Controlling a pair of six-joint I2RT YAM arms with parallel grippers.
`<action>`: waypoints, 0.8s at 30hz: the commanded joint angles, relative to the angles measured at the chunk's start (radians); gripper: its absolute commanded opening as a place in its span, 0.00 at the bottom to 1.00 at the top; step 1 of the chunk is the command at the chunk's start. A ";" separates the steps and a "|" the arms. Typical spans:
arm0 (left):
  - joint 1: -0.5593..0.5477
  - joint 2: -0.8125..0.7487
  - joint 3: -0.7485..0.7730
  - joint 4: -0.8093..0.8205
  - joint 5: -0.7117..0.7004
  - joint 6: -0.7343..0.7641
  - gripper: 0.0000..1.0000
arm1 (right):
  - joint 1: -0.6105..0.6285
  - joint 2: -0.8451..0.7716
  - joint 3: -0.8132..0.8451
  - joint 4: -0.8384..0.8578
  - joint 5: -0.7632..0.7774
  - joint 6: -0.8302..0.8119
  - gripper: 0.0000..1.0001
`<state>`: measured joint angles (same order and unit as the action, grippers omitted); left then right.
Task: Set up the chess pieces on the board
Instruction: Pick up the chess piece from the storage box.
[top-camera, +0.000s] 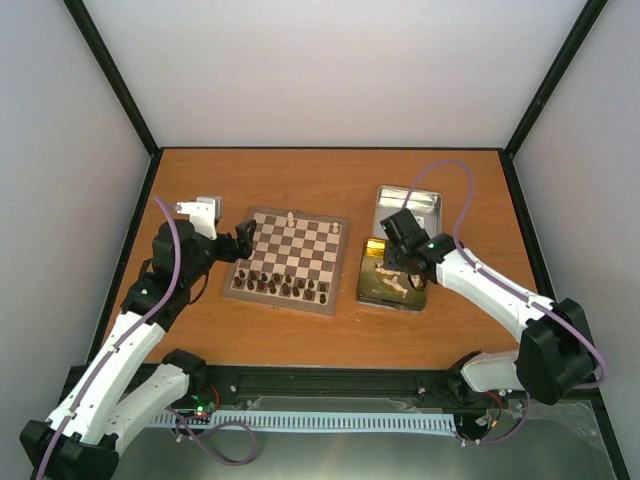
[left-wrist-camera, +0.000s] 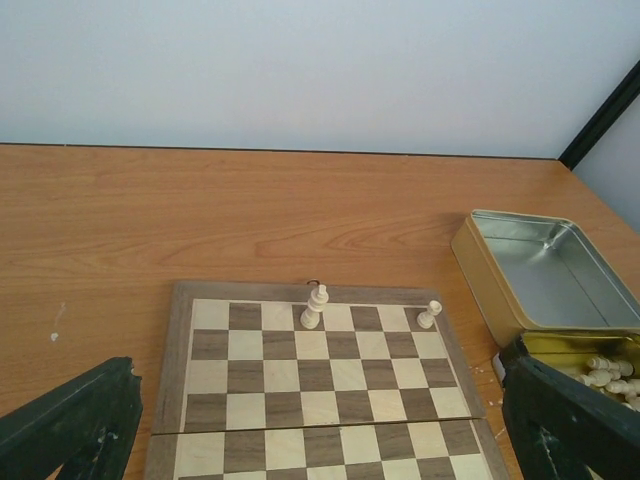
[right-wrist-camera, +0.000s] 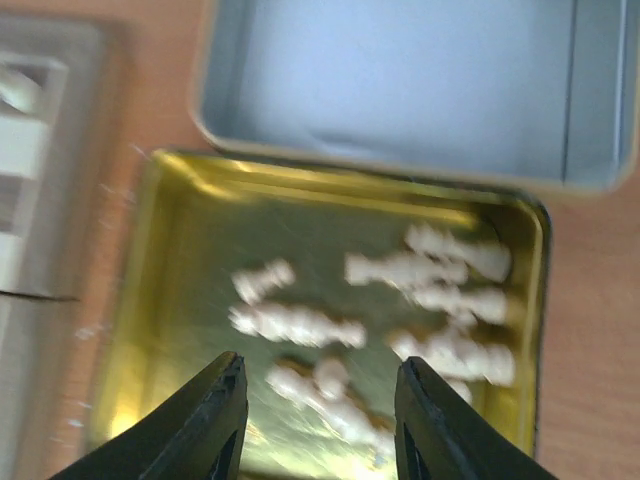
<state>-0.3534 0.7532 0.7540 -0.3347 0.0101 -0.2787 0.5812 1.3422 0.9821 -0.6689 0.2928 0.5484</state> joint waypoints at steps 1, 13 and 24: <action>0.002 0.022 0.024 0.053 0.053 -0.017 1.00 | -0.041 -0.051 -0.104 -0.001 0.002 0.073 0.42; 0.002 0.072 0.031 0.060 0.080 -0.025 1.00 | -0.078 0.087 -0.158 0.099 -0.204 0.041 0.40; 0.002 0.074 0.023 0.066 0.080 -0.029 1.00 | -0.078 0.179 -0.148 0.103 -0.190 0.048 0.24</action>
<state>-0.3534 0.8303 0.7544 -0.3061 0.0830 -0.2966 0.5060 1.5085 0.8272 -0.5785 0.0921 0.5896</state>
